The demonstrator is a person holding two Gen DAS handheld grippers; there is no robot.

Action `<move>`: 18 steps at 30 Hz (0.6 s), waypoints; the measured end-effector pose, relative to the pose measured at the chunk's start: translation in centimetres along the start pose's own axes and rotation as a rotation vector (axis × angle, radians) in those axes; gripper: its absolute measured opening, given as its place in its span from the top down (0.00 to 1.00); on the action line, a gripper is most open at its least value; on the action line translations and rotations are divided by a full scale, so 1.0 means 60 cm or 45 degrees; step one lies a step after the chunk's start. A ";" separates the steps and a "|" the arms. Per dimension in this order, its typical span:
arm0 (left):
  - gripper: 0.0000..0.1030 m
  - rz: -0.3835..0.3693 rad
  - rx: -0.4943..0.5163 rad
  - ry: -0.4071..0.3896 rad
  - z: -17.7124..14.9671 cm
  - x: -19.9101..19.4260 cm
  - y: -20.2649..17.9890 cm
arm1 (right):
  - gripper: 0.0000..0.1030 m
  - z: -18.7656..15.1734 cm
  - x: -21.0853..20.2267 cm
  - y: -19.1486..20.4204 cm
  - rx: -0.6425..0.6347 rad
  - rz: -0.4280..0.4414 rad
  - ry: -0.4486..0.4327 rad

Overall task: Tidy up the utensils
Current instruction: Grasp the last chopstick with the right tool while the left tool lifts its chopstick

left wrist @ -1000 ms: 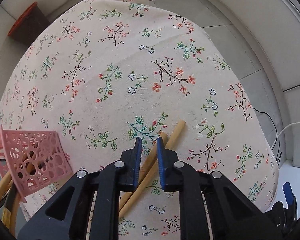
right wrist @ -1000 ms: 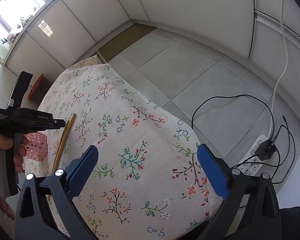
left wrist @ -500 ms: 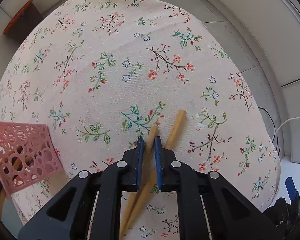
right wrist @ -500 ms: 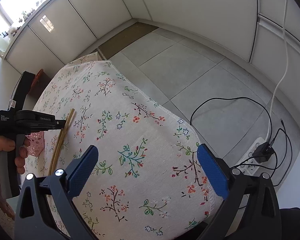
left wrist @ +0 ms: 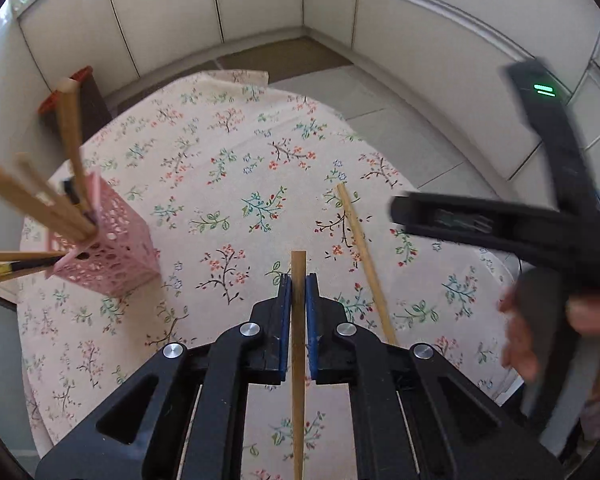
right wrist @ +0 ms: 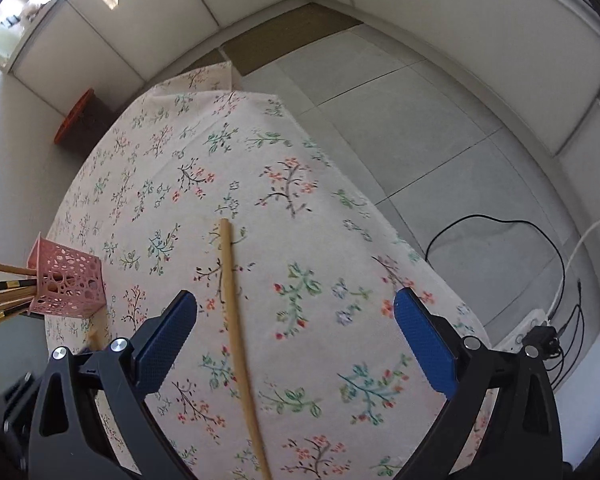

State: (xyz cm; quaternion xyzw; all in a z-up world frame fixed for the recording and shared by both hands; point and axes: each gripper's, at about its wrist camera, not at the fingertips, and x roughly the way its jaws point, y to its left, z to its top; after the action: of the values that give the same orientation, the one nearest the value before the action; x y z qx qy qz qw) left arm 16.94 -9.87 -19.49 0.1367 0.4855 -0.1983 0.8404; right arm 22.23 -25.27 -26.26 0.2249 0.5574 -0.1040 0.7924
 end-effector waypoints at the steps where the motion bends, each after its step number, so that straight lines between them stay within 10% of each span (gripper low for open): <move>1: 0.94 -0.001 0.005 -0.044 -0.011 -0.028 0.000 | 0.07 0.010 0.013 0.015 -0.019 -0.024 0.019; 4: 0.94 -0.017 -0.007 -0.137 -0.029 -0.093 0.002 | 0.15 0.026 0.052 0.057 -0.093 -0.120 0.061; 7: 0.94 -0.027 -0.059 -0.214 -0.052 -0.145 0.026 | 0.50 0.018 0.076 0.091 -0.184 -0.244 0.077; 9: 0.94 -0.023 -0.097 -0.259 -0.070 -0.180 0.039 | 0.92 0.007 0.077 0.111 -0.233 -0.218 0.075; 18: 0.94 -0.039 -0.236 -0.354 -0.101 -0.253 0.095 | 0.92 -0.063 -0.081 0.097 -0.177 0.017 -0.141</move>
State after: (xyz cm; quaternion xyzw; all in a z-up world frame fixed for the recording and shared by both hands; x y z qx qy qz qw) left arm 8.16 0.77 -9.03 0.0223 0.3827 -0.1823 0.9054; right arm 19.76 -18.78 -21.39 0.1671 0.5172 -0.0719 0.8363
